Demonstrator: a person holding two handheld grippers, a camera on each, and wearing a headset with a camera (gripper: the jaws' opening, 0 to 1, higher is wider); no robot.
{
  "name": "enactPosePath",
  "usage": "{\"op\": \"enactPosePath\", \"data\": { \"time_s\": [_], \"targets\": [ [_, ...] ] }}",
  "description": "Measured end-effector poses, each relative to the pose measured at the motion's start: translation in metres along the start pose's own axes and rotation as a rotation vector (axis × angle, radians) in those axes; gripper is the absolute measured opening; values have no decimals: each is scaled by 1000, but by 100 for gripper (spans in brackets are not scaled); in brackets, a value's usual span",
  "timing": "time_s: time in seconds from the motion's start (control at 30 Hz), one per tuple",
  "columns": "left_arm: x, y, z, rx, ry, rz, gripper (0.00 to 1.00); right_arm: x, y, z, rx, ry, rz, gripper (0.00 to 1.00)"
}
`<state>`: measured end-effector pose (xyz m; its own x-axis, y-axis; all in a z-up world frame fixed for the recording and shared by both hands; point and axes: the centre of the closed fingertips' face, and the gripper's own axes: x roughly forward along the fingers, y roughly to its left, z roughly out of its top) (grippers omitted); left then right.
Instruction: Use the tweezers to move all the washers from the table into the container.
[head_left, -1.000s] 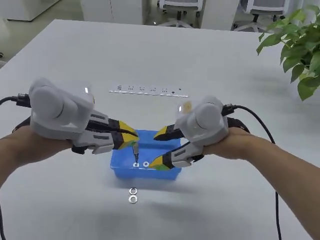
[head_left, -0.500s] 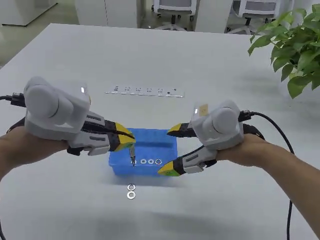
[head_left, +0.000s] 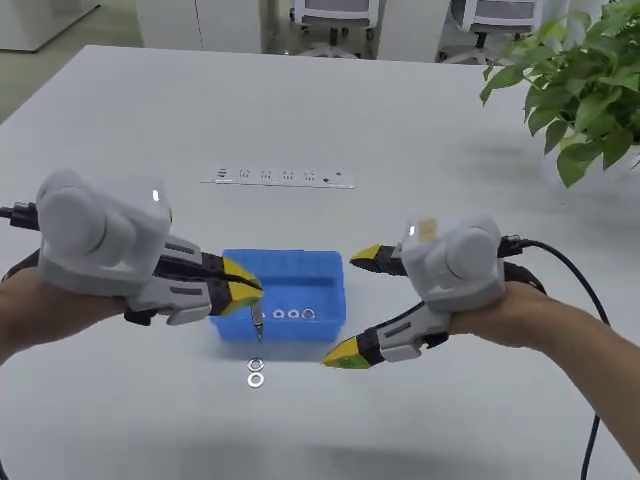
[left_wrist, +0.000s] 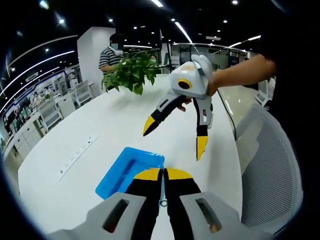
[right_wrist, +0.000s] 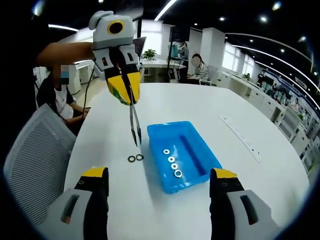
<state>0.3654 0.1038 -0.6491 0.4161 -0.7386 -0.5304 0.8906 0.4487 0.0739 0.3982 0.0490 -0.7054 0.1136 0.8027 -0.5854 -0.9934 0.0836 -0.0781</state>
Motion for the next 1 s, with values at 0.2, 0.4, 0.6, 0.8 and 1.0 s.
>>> {"op": "enactPosePath", "data": {
  "time_s": [0.2, 0.4, 0.6, 0.8, 1.0],
  "targets": [
    [4, -7, -8, -4, 12, -12, 6, 1, 6, -4, 17, -8, -5, 93],
    [7, -14, -17, -2, 24, -22, 6, 1, 9, -9, 27, -11, -20, 100],
    [9, -15, -22, 10, 29, -20, 6, 2, 16, -15, 43, 0, -7, 100],
    [10, -16, -26, 9, 35, -21, 6, 4, 21, -20, 39, 14, 0, 100],
    [12, -19, -32, 3, 43, -26, 6, 5, 23, -21, 40, 19, 3, 100]
  ]
}}
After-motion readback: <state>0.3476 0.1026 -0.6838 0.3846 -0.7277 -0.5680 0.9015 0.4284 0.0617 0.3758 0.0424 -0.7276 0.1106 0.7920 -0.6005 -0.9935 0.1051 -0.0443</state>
